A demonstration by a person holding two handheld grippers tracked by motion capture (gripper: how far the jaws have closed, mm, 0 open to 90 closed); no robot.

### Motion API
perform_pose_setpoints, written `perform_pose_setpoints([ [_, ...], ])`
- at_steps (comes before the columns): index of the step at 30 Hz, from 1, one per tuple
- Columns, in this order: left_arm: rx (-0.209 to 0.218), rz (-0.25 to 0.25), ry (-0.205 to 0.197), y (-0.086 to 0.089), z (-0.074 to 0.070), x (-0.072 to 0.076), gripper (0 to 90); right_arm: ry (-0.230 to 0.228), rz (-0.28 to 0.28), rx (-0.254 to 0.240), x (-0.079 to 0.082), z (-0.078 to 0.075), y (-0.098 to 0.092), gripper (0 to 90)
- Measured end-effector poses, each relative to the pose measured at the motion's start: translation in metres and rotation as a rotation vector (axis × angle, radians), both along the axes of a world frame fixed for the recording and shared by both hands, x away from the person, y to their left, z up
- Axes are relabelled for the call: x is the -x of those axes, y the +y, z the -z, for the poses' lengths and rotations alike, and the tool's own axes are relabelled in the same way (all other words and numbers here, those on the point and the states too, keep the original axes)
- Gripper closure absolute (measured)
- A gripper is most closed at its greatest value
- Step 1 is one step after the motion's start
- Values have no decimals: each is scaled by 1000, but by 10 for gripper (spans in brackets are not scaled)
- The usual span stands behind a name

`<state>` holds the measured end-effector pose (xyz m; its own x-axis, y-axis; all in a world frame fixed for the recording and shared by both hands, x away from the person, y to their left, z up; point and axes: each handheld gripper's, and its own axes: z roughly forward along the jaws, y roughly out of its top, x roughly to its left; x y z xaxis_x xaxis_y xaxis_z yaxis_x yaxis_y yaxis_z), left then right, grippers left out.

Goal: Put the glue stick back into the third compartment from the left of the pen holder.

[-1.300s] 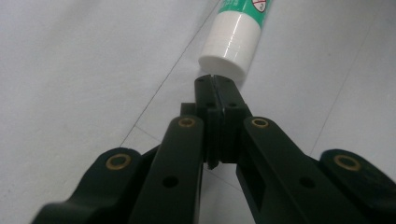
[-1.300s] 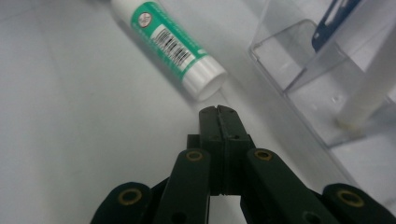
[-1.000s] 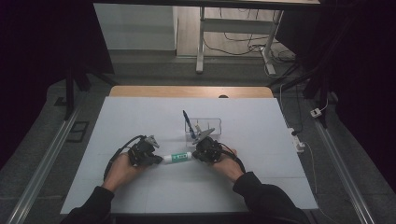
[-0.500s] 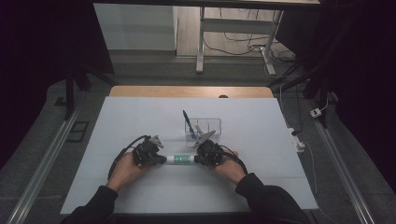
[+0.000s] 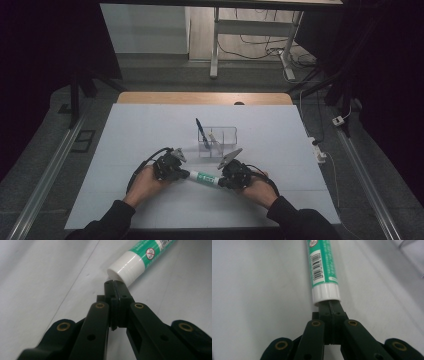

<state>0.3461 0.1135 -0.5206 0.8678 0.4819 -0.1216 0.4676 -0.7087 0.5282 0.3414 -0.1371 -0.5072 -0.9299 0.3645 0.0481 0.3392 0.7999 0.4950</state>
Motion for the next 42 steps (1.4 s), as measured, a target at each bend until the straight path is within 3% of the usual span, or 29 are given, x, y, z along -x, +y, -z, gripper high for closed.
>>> perform_pose_setpoints([
  [14, 18, 59, -5, -24, 0, 5, 887, 31, -4, 36, 21, -1, -22, 897],
  [22, 30, 50, -12, -25, 0, 3, 886, 32, 16, 42, 26, -2, -24, 895],
  [29, 35, 16, -33, -16, -4, 3, 877, 21, 42, 33, 28, -8, -30, 824],
  [36, 64, -24, -65, 0, -17, 8, 779, -2, 73, -11, 29, -19, -39, 762],
  [42, 82, -55, -79, 17, -29, 18, 617, -24, 107, -42, 26, -29, -39, 623],
])
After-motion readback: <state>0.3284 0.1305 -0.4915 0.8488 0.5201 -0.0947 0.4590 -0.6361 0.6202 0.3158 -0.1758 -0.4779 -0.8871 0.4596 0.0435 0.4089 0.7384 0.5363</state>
